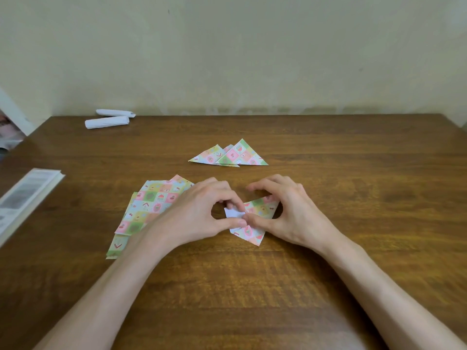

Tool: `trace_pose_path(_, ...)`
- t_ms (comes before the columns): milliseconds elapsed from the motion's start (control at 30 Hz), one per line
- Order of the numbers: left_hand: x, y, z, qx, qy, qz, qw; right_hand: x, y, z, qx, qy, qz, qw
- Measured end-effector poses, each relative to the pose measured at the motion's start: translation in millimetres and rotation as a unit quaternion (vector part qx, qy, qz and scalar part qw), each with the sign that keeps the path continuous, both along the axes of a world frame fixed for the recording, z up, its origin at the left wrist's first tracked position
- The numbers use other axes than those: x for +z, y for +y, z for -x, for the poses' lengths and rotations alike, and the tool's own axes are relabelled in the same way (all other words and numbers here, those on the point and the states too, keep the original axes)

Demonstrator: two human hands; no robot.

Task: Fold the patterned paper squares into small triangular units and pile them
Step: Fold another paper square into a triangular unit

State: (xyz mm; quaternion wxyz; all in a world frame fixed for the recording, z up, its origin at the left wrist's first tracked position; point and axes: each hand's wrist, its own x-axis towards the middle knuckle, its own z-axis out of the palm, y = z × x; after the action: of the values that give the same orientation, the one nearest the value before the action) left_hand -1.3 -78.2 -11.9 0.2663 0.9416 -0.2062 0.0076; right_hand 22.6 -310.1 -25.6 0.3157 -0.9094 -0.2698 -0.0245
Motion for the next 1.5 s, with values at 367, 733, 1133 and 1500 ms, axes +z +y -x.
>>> trace_pose_path(367,0.7,3.5,0.1,-0.016,-0.019,0.011,1.0,3.9,3.0,4.4,-0.056,-0.072,-0.008,0.996)
trace_pose_path(733,1.1,2.7,0.8,0.0,-0.059,-0.018,0.998,0.3,-0.7,0.3,-0.022,-0.021,0.023,0.999)
trace_pose_path(1133,-5.2,3.2,0.4,-0.004,-0.046,-0.031,0.998,-0.8,4.5,2.3,-0.084,-0.099,-0.025,0.991)
trace_pose_path(1500,-4.7,5.7,-0.2,-0.034,-0.016,-0.023,0.999,-2.7,-13.2,-13.4,-0.068,-0.105,0.025,0.992)
